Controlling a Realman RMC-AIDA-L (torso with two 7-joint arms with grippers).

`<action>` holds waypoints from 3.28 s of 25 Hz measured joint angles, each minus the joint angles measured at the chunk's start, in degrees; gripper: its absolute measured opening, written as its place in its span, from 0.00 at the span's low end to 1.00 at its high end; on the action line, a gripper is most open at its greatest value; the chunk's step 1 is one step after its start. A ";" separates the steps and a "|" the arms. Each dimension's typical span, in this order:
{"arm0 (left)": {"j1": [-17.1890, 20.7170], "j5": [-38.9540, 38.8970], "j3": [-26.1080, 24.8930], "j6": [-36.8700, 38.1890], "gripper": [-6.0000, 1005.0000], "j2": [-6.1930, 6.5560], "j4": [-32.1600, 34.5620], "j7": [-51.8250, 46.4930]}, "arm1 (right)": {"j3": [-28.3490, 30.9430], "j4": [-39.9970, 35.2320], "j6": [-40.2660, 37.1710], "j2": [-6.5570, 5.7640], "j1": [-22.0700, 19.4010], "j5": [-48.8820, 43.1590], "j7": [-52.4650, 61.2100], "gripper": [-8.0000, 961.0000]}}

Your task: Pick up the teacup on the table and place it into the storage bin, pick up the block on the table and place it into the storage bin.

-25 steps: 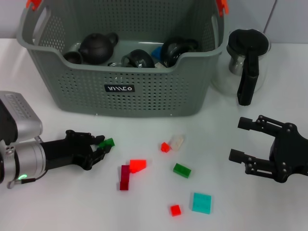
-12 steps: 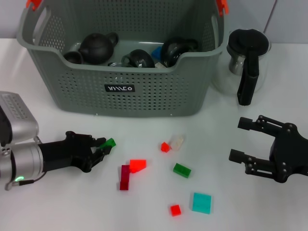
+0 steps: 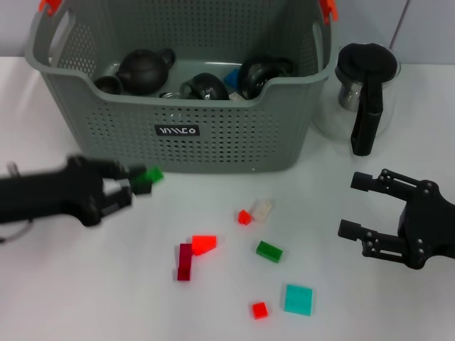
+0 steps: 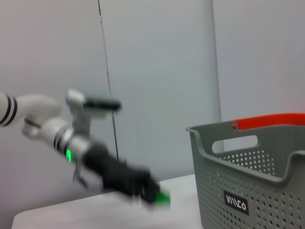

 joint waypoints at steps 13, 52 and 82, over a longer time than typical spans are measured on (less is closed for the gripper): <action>-21.70 0.85 1.57 -4.16 0.21 8.34 -14.56 -38.94 | 0.00 0.00 -0.05 0.33 0.32 -0.11 0.01 0.86; 8.58 -5.96 14.87 -8.09 0.76 -3.72 -19.81 -3.90 | 0.26 -0.28 -0.20 0.26 1.23 -0.01 0.17 0.86; -5.59 15.86 14.11 -15.57 0.72 -2.71 6.77 13.86 | 0.62 0.00 0.47 0.44 0.39 -0.27 0.62 0.86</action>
